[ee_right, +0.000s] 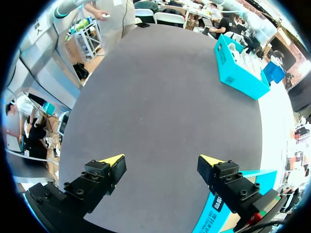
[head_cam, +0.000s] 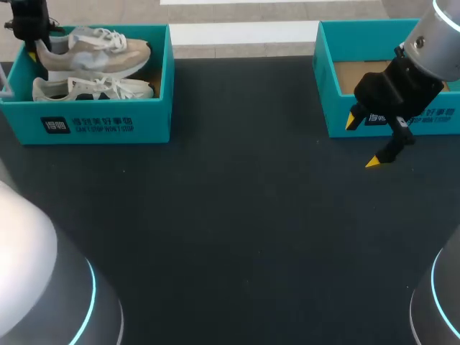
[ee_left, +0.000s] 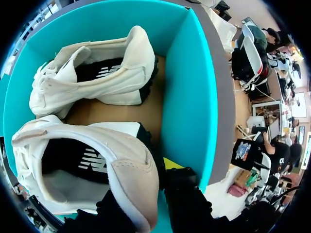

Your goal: Take the shoe out of the shoebox, open the shoe tongue, remove and reinsert the insole, then place the shoe into the shoebox

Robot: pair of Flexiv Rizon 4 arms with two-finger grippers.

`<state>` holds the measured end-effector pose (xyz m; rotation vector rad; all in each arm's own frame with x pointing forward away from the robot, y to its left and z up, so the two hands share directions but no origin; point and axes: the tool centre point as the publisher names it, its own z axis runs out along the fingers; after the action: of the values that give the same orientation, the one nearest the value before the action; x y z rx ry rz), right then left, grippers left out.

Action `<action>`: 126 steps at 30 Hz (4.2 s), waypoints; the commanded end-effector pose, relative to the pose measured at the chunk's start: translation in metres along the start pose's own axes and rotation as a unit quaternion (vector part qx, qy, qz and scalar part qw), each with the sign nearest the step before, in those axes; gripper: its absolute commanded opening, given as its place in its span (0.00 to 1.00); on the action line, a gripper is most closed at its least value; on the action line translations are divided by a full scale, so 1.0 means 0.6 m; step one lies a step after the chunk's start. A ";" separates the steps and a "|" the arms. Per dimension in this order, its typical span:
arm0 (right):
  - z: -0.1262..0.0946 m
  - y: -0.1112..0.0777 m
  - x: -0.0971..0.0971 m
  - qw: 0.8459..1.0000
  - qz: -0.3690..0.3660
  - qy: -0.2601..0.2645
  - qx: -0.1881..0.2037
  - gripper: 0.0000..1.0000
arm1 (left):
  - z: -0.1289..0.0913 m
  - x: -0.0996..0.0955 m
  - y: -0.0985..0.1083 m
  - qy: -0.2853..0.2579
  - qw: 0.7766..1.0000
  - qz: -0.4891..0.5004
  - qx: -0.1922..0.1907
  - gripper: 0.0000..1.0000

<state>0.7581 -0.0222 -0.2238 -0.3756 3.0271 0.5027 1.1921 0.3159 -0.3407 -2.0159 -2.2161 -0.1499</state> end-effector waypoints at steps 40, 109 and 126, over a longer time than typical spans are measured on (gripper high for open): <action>0.001 0.000 -0.002 1.000 0.000 0.001 0.001 1.00 | 0.074 -0.036 -0.027 -0.005 0.998 0.060 0.011 0.00; 0.001 0.000 -0.002 1.000 0.000 0.001 0.001 1.00 | 0.063 -0.045 -0.028 -0.083 0.997 0.002 -0.010 0.00; 0.001 0.000 -0.002 1.000 0.000 0.001 0.001 1.00 | 0.067 -0.031 -0.025 -0.062 0.997 -0.034 -0.007 0.00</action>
<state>0.7581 -0.0222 -0.2238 -0.3756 3.0271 0.5027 1.1780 0.3015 -0.3822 -2.0118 -2.3711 -0.0432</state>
